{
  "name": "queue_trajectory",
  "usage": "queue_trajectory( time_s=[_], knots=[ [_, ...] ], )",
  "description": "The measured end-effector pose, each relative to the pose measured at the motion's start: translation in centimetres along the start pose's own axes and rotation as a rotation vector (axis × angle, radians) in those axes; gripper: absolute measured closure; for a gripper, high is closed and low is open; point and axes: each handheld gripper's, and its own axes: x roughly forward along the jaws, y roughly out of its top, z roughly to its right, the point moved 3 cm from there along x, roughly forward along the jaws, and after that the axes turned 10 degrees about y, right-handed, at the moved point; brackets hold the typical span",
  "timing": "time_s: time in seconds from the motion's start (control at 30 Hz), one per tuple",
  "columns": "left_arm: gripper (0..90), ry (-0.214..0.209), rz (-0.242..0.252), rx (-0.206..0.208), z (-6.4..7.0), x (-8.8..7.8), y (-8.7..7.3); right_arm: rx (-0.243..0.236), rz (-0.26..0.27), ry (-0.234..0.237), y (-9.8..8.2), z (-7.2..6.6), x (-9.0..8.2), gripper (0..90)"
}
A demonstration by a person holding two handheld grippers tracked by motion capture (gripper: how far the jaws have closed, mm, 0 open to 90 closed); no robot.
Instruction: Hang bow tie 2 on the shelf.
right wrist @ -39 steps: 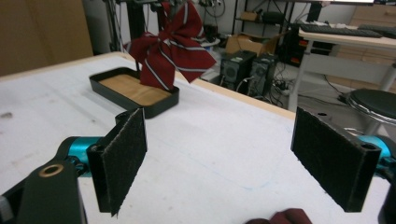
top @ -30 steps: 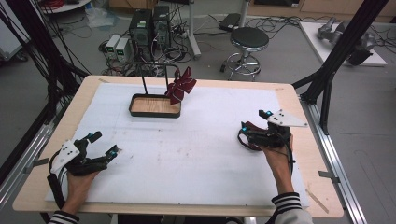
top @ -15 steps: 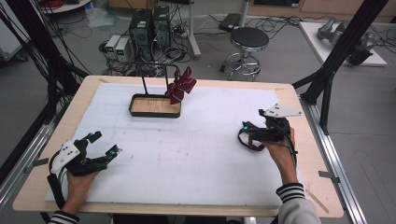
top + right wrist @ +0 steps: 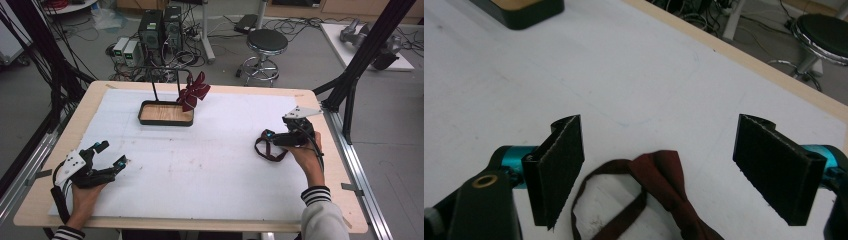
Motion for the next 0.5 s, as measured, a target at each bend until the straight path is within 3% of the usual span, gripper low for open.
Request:
queue_trajectory(
  time_s=[0.3,0.5],
  knots=[
    [14.7,0.0,-0.001,-0.001,0.0,0.0,0.0,-0.025,-0.096,-0.002,-0.2,1.0,0.6,21.9],
    [14.8,0.001,-0.001,-0.001,0.0,0.0,0.0,-0.019,-0.121,-0.005,0.2,1.6,0.7,23.3]
  ],
)
